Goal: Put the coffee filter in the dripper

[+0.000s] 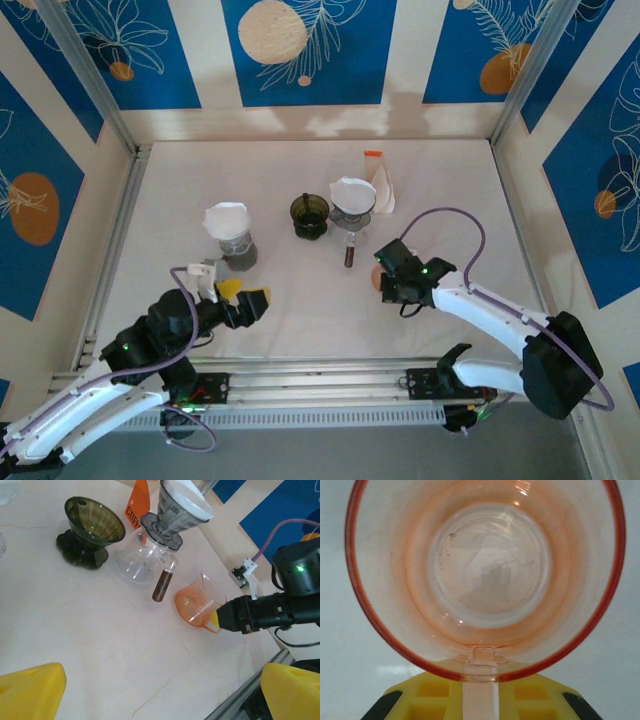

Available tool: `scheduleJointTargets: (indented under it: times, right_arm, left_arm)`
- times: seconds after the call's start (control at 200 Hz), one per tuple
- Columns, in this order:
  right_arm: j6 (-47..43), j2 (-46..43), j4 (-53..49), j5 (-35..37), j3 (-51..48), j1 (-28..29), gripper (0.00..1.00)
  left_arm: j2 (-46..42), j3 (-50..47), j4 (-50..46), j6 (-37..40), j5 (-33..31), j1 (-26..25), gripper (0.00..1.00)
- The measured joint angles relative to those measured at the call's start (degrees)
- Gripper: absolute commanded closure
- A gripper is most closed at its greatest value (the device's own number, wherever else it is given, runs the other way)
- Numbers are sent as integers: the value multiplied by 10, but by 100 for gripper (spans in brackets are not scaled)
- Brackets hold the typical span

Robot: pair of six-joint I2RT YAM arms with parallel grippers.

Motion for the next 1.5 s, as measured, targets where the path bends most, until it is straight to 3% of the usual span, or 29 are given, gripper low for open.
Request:
scheduleJointTargets:
  times: [0.31, 0.515, 0.92, 1.396, 1.501]
  right_arm:
    - [19, 4, -48, -10, 47, 203, 91]
    - [-10, 68, -7, -14, 82, 270, 90]
    - [-54, 160, 36, -22, 123, 305, 86]
    - [-49, 157, 42, -12, 123, 309, 46]
    - [-47, 140, 42, -5, 123, 309, 41]
  left_arm:
    - [-32, 0, -31, 0, -28, 0, 0]
    - [-40, 0, -45, 0, -40, 0, 0]
    - [-48, 0, -65, 0, -51, 0, 0]
    - [-48, 0, -67, 0, -50, 0, 0]
    - [-45, 2, -66, 0, -50, 0, 0]
